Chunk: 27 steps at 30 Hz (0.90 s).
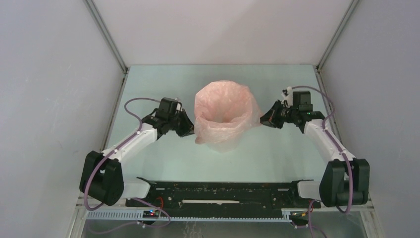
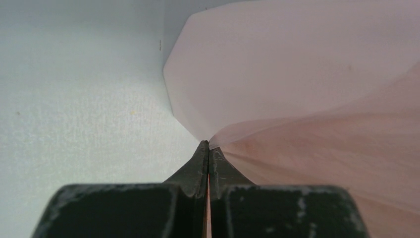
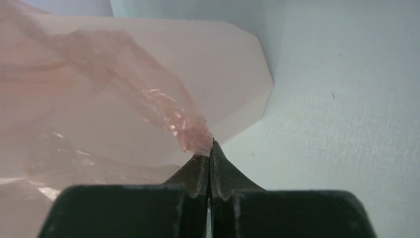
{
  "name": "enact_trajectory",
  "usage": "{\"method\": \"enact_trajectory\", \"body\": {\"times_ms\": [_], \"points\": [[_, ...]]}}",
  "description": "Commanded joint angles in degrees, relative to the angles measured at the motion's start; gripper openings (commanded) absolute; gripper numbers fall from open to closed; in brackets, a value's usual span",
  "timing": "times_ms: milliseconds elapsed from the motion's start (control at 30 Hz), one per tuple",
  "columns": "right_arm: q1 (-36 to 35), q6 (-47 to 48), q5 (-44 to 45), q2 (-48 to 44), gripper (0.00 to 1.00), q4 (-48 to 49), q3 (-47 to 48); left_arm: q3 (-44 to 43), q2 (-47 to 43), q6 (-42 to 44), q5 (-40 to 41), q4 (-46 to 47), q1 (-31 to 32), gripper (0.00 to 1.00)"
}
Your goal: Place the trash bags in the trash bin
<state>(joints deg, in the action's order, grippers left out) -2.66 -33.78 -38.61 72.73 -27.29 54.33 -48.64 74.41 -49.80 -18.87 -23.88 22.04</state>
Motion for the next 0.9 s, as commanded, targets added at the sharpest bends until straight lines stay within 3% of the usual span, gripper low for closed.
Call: {"method": "enact_trajectory", "body": {"times_ms": [0, 200, 467, 567, 700, 867], "points": [[-0.7, -6.6, -5.9, 2.9, 0.00, 13.4, -6.4, 0.8, 1.4, -1.5, -0.6, 2.6, 1.3, 0.00], [-4.5, -1.5, -2.9, 8.0, 0.00, 11.2, -7.4, -1.2, 0.7, 0.5, 2.1, 0.5, 1.4, 0.00], [-8.8, 0.4, -2.4, 18.5, 0.10, 15.3, -7.4, -1.5, 2.6, 2.4, 3.5, 0.0, 1.4, 0.00], [-8.4, 2.4, -1.7, 16.9, 0.20, 12.8, -6.1, -2.4, 2.6, 3.9, 4.5, -0.9, 1.5, 0.00], [-7.5, 10.1, 3.9, 12.2, 0.44, 0.3, 0.7, -6.2, 1.7, 7.9, 8.7, -5.6, 1.4, 0.02], [-5.0, 12.2, 10.0, 5.2, 0.61, -13.7, 6.5, -10.3, -1.9, 12.1, 16.8, -13.7, 1.7, 0.19]]}}
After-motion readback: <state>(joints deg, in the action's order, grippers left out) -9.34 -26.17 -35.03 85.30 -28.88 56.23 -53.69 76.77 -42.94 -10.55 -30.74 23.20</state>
